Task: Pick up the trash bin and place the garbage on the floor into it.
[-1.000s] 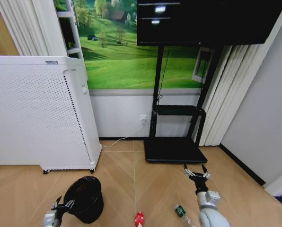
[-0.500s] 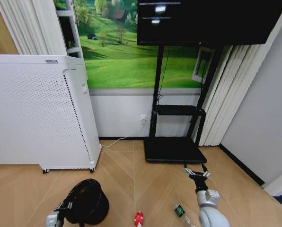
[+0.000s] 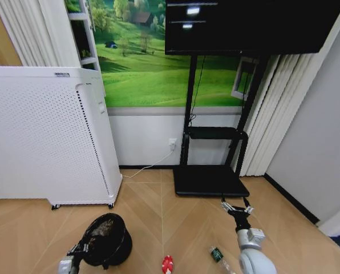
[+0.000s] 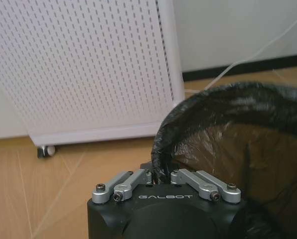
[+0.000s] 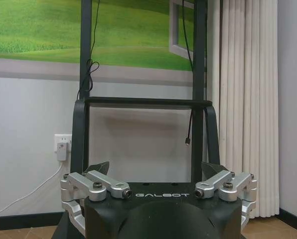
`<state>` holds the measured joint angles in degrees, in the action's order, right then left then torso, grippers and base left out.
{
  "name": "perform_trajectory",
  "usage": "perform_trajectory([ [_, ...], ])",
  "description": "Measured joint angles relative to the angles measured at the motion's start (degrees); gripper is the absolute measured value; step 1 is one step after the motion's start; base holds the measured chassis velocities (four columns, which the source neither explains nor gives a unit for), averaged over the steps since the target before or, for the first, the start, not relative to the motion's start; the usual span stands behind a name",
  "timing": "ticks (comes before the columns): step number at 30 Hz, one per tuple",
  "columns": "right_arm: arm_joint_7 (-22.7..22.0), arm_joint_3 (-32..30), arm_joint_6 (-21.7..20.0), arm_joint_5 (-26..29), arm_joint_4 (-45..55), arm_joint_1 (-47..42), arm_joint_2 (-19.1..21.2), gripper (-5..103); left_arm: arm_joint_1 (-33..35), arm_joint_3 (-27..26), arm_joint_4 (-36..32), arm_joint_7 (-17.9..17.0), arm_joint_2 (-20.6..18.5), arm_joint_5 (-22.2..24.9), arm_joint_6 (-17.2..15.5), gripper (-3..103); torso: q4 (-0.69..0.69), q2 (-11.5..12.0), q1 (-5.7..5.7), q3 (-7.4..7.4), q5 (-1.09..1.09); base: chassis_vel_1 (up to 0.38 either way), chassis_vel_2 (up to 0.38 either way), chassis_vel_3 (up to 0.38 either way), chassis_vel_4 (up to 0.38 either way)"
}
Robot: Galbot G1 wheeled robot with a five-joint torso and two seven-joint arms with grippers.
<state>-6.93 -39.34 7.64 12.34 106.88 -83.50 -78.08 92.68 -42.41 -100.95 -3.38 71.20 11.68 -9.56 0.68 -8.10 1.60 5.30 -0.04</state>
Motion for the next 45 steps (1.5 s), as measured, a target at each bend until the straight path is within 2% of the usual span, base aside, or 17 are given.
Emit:
perform_trajectory([
  [3, -0.1, 0.0, 0.0, -0.2, -0.1, 0.0, 0.0, 100, 0.5, -0.7, -3.9, -0.8, -0.3, -0.3, 0.0, 6, -0.01, 0.0, 0.0, 0.0, -0.01, 0.0, 0.0, 0.0, 0.0],
  [6, -0.2, 0.0, 0.0, -0.3, -0.4, 0.0, 0.1, 100, 0.8, -1.6, -7.3, -1.4, -0.7, -0.3, 0.4, 6, -0.02, 0.0, 0.0, -0.01, 0.06, 0.0, 0.0, 0.0, 0.0],
  [13, -0.9, 0.2, -0.4, 0.1, -0.9, -0.8, 0.4, 100, 3.4, -2.5, -14.6, -1.4, -1.7, -0.2, 0.6, 6, 0.01, 0.0, 0.0, -0.02, 0.04, 0.0, 0.0, 0.0, 0.0],
  [18, -1.5, 0.1, -2.1, 1.6, -0.6, -1.9, 0.4, 100, 7.1, -2.9, -19.2, -1.4, -2.2, -0.3, 0.4, 6, -0.02, 0.0, 0.0, -0.02, 0.04, 0.0, 0.0, 0.0, 0.0],
  [20, -1.5, -0.3, -4.2, 1.8, 0.1, -3.2, 0.7, 100, 9.1, -3.5, -21.0, -1.4, -2.5, -0.4, 0.4, 6, -0.02, 0.0, 0.0, -0.02, 0.05, 0.0, 0.0, 0.0, 0.0],
  [21, -1.5, -0.3, -4.2, 1.8, 0.1, -3.2, 0.7, 100, 9.1, -3.5, -21.0, -1.4, -2.5, -0.4, 0.4, 6, -0.02, 0.0, 0.0, -0.02, 0.05, 0.0, 0.0, 0.0, 0.0],
  [24, -1.8, -1.1, -11.2, 2.9, 2.2, -5.8, 2.0, 100, 10.3, -4.3, -21.7, -1.4, -3.1, -0.5, 0.4, 6, 0.0, 0.0, -0.01, -0.02, 0.04, 0.0, 0.0, 0.0, 0.0],
  [30, -1.3, -2.4, -15.2, 4.4, 4.2, -7.2, 3.3, 100, 10.4, -4.9, -21.9, -1.3, -3.2, -0.2, 0.6, 6, 0.0, 0.0, -0.01, -0.02, 0.04, 0.0, 0.0, 0.0, 0.0],
  [45, -1.2, -2.2, -13.1, 4.7, 4.3, -6.4, 1.7, 100, 11.1, -6.7, -20.9, -0.8, -3.5, 1.2, 2.0, 6, -0.01, 0.0, -0.01, -0.01, 0.05, 0.012, 0.016, -0.012, -0.021],
])
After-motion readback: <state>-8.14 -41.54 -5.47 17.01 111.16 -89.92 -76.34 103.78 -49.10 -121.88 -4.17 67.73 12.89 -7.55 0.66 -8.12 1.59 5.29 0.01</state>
